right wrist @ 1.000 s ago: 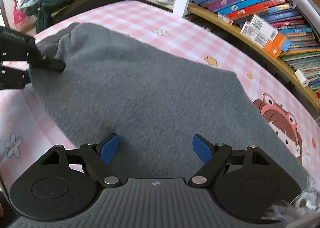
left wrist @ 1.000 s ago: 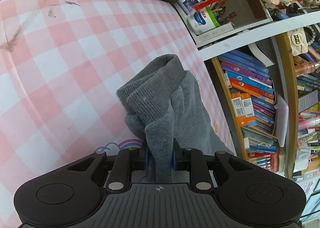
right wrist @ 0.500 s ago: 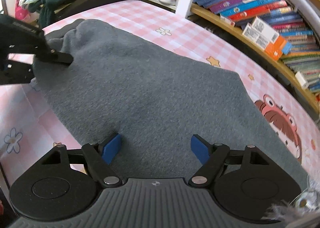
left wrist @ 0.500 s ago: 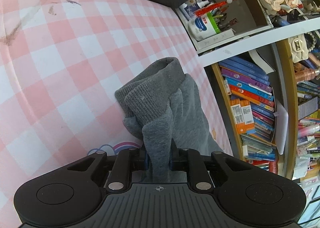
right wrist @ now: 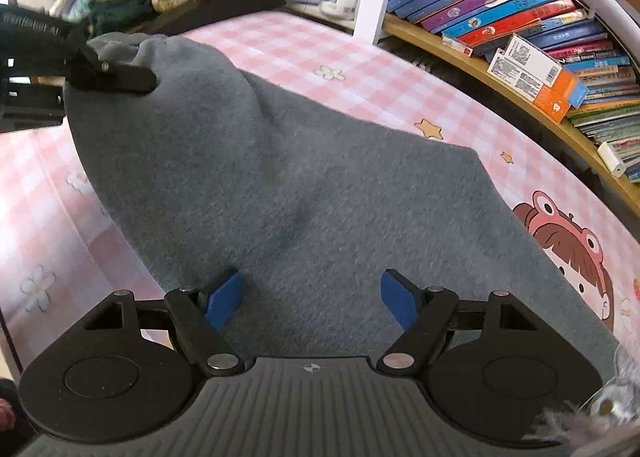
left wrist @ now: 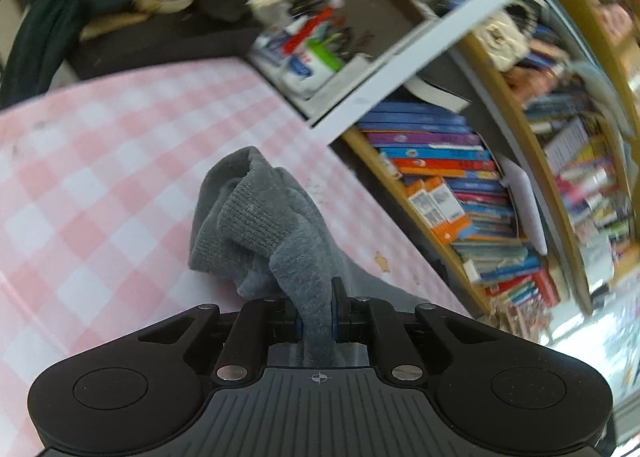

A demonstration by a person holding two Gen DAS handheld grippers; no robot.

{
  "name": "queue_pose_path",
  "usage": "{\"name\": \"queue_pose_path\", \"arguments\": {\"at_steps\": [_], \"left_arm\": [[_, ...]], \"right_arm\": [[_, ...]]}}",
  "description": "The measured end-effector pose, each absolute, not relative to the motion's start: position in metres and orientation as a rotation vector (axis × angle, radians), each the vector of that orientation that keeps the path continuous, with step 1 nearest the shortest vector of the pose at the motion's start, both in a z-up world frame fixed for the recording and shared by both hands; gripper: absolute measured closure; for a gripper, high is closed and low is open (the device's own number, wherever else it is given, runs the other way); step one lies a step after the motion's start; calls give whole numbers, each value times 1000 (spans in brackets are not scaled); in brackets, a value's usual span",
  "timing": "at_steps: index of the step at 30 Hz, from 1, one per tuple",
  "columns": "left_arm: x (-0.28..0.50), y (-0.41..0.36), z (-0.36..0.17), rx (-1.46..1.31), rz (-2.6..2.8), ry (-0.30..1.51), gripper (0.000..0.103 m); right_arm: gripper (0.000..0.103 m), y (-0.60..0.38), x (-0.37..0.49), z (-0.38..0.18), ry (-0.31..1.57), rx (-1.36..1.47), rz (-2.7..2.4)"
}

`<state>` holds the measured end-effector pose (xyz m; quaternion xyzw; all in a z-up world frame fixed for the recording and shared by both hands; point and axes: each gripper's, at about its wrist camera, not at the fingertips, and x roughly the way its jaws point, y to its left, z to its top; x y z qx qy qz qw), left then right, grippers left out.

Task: Fold clothes
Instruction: 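Lift the grey sleeve cuff with the left tool and carry it across the sweatshirt body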

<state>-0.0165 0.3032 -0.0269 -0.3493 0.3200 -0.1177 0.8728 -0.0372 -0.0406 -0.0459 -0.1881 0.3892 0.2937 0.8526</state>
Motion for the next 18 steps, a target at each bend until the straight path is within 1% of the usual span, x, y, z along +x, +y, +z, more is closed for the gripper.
{"name": "queue_pose_path", "arguments": {"at_steps": [9,18], "left_arm": [[-20,267,6,-467,-295,612,92],[-23,220,36,-175,-358,563,92]], "right_arm": [[27,-88,-23,-13,771,-139,594],[26,-132,-14,-3,784,26,555]]}}
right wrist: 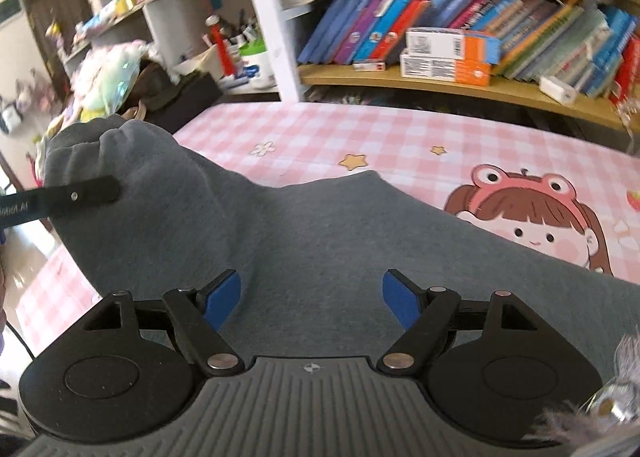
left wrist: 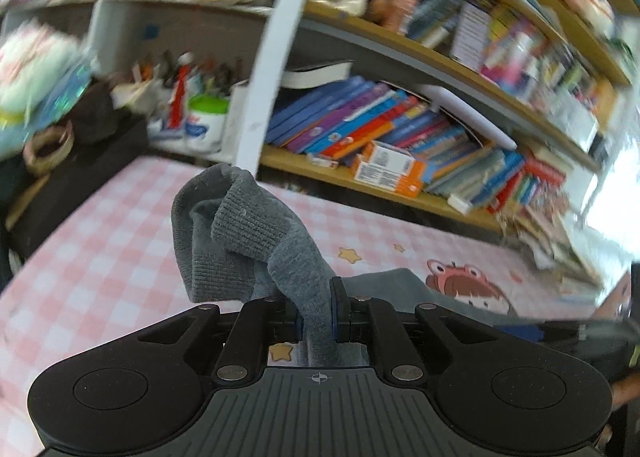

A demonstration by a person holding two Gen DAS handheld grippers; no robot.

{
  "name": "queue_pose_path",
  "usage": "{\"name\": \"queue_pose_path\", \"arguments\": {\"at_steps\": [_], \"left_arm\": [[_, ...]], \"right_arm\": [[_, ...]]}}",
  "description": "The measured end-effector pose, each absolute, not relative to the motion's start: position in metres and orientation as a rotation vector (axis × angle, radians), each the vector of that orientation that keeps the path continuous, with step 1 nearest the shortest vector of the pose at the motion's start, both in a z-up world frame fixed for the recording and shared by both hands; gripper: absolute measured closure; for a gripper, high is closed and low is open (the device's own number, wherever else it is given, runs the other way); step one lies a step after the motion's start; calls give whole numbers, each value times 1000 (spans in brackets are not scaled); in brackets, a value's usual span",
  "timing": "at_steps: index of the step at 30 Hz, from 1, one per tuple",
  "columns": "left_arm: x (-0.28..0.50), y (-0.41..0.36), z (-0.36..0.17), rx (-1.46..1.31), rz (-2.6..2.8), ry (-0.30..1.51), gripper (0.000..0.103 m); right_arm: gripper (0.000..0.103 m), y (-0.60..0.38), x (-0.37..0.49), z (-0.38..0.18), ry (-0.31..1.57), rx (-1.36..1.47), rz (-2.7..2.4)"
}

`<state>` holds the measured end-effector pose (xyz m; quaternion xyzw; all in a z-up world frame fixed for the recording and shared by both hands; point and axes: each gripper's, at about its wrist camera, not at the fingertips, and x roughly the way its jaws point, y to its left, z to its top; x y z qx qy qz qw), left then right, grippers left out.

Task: Fold clothes
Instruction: 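Lift the grey sleeve cuff with the left tool and carry it across the sweatshirt body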

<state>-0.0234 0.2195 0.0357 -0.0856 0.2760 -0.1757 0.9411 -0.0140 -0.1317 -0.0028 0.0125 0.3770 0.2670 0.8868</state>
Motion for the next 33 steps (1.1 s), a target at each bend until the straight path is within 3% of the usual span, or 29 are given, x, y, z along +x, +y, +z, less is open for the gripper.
{"name": "queue_pose_path", "arguments": {"at_steps": [28,33], "left_arm": [[-25,107,58,324,-404,584,91],[-28,85,54,418,-418,593,86]], "right_arm": [[25,-214,5,-2,783,245,516],[25,-225,7,-3,787,266,506]]}}
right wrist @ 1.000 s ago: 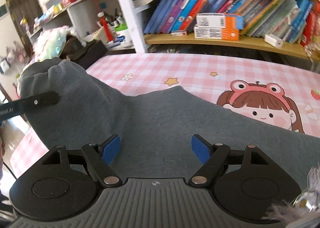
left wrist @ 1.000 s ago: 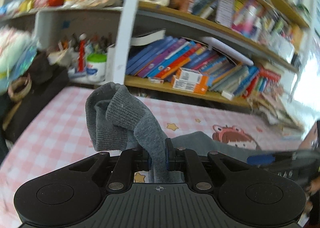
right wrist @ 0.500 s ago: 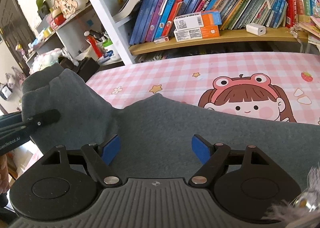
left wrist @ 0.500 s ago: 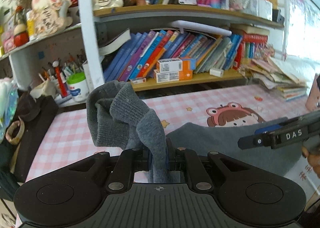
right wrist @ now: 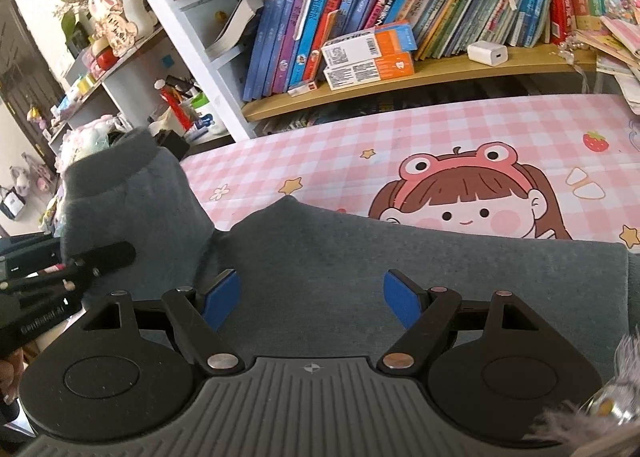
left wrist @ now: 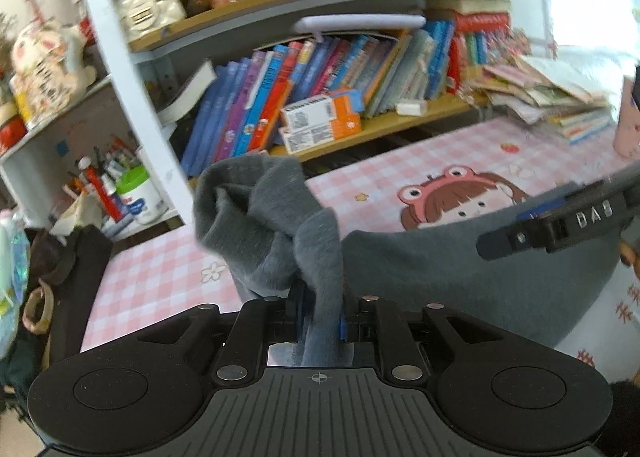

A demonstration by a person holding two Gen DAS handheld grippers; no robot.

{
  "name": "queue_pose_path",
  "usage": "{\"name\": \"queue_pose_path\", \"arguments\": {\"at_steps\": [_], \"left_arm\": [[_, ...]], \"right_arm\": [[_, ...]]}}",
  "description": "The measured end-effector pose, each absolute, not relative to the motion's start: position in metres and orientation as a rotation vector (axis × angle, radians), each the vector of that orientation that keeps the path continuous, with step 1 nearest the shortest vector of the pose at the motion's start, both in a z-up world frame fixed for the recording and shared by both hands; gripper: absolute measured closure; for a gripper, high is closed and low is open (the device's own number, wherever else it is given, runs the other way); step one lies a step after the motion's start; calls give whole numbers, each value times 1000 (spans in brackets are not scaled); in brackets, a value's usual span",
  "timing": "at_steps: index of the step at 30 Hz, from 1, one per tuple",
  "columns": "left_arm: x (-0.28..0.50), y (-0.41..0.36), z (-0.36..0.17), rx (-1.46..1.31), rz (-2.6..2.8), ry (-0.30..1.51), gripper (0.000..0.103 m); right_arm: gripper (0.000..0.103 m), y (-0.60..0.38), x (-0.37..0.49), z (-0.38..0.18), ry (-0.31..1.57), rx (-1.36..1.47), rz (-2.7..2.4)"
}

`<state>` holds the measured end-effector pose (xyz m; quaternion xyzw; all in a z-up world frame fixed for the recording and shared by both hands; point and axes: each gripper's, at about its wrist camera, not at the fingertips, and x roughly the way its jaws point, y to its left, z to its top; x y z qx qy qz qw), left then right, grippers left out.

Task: Fold clothes
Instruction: 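Lift the grey sleeve cuff with the left tool and carry it across the sweatshirt body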

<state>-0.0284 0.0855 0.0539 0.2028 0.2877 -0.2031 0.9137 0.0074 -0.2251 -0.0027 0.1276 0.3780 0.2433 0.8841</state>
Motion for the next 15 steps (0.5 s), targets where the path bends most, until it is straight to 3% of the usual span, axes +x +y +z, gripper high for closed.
{"name": "queue_pose_path", "arguments": {"at_steps": [4,15], "left_arm": [[-34,66,47,492,-447,604,85],[-49,28,5,537,-670,785,68]], "right_arm": [[25,-233,8,-4,794,285,500],[23,-250,18,-18,875,393,492]]}}
